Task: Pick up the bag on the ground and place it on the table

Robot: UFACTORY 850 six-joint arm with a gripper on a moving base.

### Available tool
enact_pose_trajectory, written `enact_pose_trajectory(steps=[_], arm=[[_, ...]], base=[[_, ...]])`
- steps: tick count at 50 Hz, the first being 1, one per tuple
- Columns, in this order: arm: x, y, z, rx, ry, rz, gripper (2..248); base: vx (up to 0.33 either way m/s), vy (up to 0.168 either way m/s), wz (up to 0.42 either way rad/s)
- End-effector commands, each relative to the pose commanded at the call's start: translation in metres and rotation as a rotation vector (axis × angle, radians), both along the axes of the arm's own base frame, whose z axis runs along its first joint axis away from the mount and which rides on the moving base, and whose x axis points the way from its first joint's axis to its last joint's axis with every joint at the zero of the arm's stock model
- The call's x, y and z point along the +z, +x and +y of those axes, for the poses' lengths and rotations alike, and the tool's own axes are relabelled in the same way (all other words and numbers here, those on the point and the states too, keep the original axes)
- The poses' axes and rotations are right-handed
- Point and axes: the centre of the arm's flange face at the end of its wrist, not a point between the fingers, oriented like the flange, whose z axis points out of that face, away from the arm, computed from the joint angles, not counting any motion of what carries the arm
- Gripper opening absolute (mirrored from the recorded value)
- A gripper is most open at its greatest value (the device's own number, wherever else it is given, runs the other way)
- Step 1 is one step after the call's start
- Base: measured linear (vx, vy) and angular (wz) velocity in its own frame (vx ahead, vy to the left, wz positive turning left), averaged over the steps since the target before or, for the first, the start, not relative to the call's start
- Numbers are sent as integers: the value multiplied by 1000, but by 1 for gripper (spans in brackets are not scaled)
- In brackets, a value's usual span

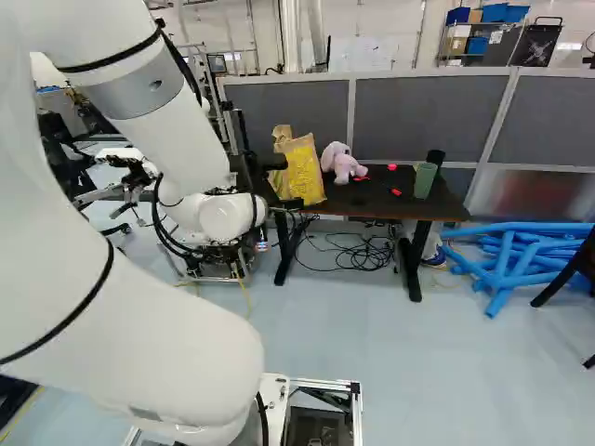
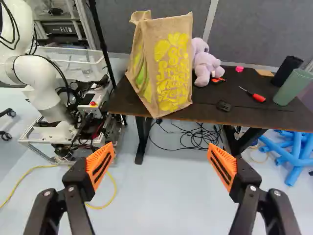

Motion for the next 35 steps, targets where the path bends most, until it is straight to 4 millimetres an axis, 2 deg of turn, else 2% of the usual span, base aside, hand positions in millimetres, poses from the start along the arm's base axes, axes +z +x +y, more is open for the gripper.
enact_pose_trajectory(steps=[18, 35], arm=[[-13, -26, -1, -8, 14, -54, 247], [-20, -42, -2, -12, 23, -86, 247]], base=[[0, 0, 0], [0, 0, 0]])
